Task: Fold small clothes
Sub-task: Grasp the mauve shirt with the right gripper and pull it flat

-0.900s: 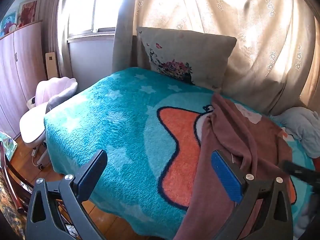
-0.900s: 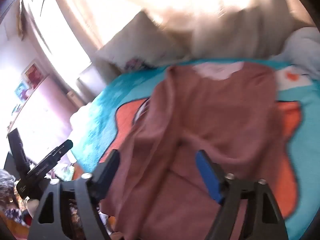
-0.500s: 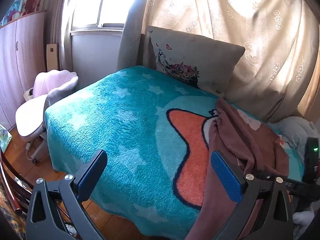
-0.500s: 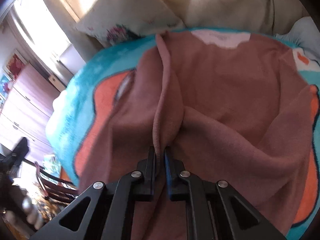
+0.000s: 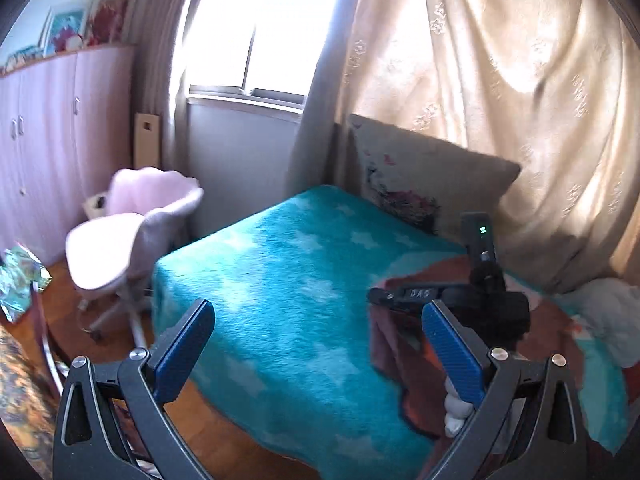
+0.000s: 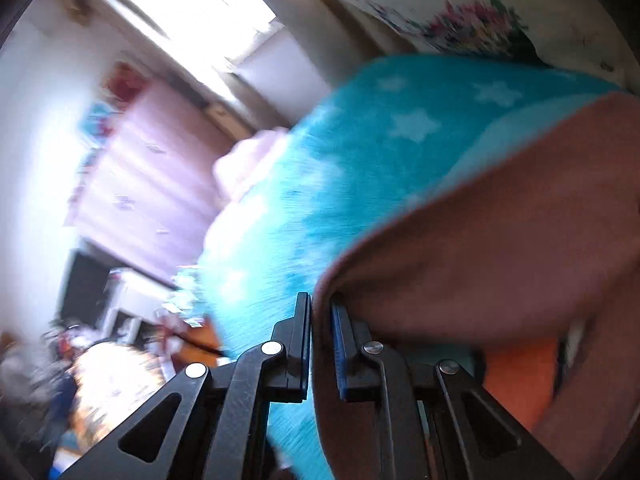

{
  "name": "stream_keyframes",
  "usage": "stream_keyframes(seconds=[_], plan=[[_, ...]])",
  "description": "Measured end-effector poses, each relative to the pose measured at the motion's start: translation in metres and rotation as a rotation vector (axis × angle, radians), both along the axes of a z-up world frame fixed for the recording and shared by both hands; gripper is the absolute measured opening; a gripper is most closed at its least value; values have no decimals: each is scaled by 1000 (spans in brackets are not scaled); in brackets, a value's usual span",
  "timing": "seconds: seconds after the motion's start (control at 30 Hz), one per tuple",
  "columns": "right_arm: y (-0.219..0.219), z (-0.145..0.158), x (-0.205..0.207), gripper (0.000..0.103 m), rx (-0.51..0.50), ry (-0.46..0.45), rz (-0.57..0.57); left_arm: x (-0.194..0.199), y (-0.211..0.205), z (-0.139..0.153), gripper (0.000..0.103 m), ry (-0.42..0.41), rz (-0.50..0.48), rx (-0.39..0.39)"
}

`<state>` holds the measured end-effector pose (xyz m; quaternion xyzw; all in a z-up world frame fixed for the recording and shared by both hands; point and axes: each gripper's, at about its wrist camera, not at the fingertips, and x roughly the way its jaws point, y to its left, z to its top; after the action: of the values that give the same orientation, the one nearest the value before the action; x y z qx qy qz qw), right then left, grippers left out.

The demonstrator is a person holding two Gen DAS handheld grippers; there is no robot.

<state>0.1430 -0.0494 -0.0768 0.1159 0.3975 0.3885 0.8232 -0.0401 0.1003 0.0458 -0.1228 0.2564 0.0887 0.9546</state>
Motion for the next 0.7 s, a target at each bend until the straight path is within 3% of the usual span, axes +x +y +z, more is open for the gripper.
stream_keyframes(seconds=[0.07, 0.1, 0.13, 0.2, 0.23, 0.3, 0.37, 0.4, 0.5, 0.6, 0.7], plan=[[-20, -14, -11, 14, 100, 88, 14, 1, -1, -8, 103, 12, -12, 13], [-38, -13, -22, 24, 142, 89, 24, 5, -3, -12, 103, 26, -27, 12], [-62, -8, -24, 44, 155, 112, 33, 10, -6, -17, 103, 52, -41, 3], [-112, 5, -41, 73, 113, 23, -5, 17, -14, -26, 103, 84, -66, -2], [-132, 9, -57, 75, 77, -33, -43, 22, -20, -30, 103, 96, -88, -14], [-172, 15, -78, 76, -93, -146, -155, 31, -32, -38, 103, 127, -121, -40], [-195, 7, -83, 76, -257, -171, -230, 39, -48, -45, 103, 158, -157, -64], [-200, 3, -80, 76, -285, -160, -242, 42, -55, -48, 103, 174, -174, -80], [-206, -14, -77, 76, -292, -149, -265, 40, -74, -47, 103, 189, -225, -77], [-201, -25, -70, 71, -282, -146, -298, 32, -84, -41, 103, 190, -214, -16], [-187, -41, -49, 21, -321, -109, -342, 26, -83, -36, 103, 198, -196, -6]])
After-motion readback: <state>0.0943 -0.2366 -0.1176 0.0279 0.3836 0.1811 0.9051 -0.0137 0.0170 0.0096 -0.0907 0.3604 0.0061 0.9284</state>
